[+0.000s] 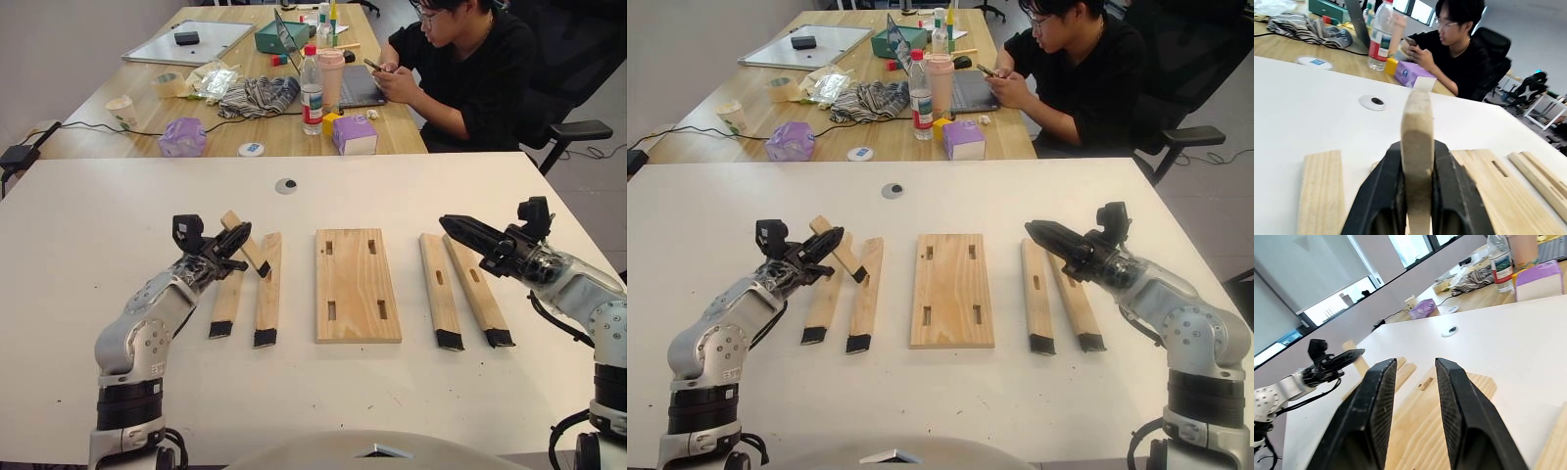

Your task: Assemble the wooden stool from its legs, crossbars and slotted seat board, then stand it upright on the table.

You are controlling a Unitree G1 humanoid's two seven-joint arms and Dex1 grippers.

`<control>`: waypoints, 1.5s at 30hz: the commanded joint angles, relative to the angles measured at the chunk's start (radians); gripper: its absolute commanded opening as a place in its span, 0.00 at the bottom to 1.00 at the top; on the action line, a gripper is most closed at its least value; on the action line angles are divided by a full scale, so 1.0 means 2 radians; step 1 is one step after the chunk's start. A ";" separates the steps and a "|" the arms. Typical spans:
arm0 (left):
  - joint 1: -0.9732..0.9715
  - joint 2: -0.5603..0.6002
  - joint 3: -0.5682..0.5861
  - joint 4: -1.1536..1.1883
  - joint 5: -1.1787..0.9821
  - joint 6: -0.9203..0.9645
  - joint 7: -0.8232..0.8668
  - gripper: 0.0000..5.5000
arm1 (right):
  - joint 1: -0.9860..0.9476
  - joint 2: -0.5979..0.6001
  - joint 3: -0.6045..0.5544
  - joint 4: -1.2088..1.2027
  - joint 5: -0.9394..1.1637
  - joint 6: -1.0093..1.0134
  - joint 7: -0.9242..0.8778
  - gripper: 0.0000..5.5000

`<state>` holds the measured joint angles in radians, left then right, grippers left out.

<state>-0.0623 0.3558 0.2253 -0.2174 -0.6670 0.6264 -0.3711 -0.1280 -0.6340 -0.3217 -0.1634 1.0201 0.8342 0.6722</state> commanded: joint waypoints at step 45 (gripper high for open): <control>0.041 -0.077 -0.017 0.045 0.083 -0.015 0.141 0.07 | -0.004 0.007 0.023 -0.003 -0.046 -0.005 0.013 0.26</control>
<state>-0.0471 0.1946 0.2320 -0.1621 -0.5950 0.5577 -0.1517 -0.1245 -0.6335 -0.2804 -0.1654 0.9400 0.8300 0.6948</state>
